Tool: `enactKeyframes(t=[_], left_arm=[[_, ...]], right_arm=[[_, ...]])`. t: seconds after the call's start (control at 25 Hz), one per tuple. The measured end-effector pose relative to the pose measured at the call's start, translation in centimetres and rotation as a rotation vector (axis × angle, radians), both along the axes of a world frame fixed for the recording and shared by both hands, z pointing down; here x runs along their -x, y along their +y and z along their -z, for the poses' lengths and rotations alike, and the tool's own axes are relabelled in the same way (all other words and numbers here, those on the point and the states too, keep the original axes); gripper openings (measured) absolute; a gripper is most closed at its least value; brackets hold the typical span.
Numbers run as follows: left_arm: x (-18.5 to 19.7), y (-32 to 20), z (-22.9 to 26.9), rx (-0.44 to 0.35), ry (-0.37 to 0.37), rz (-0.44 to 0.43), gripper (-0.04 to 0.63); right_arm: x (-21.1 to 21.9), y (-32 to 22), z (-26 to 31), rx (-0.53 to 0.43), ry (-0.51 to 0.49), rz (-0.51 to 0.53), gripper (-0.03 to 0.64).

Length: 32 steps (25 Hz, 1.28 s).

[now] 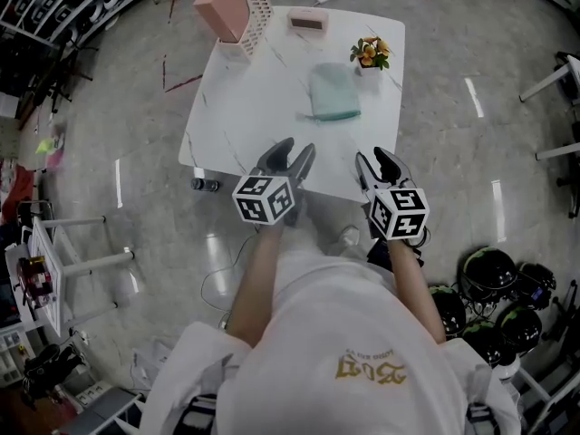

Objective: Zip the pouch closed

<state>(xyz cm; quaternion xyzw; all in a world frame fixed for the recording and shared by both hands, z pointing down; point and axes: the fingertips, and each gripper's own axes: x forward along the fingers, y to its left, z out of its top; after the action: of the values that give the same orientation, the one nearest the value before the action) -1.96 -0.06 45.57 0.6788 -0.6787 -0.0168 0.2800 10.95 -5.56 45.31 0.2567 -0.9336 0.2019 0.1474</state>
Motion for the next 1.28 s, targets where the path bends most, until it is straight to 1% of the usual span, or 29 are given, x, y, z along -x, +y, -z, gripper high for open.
enactKeyframes(t=[0.16,0.36,0.6,0.84,0.96,1.28], left_arm=[[2.6,-1.4,-2.0,0.038,0.000,-0.061,0.239],[5.9,-3.4,-3.3,0.068,0.002,-0.145,0.230],[9.3,-5.0,-6.2,0.128,0.028,-0.236,0.229],[10.3,-6.5,-9.0,0.188,0.007,-0.368,0.222],[10.1,-7.2,-10.4,0.215,-0.010,-0.440,0.212],[9.0,-9.1,-13.6,0.274,-0.055,-0.611,0.213]], right_arm=[[2.1,-1.1,-1.0,0.012,0.028,-0.051,0.165],[4.2,-2.5,-2.4,0.027,0.093,-0.134,0.164],[7.6,-2.9,-4.8,0.063,0.156,-0.189,0.167],[9.7,-3.4,-7.7,0.098,0.207,-0.231,0.169],[10.3,-3.6,-9.3,0.113,0.233,-0.244,0.170],[11.3,-4.0,-13.0,0.154,0.308,-0.276,0.168]])
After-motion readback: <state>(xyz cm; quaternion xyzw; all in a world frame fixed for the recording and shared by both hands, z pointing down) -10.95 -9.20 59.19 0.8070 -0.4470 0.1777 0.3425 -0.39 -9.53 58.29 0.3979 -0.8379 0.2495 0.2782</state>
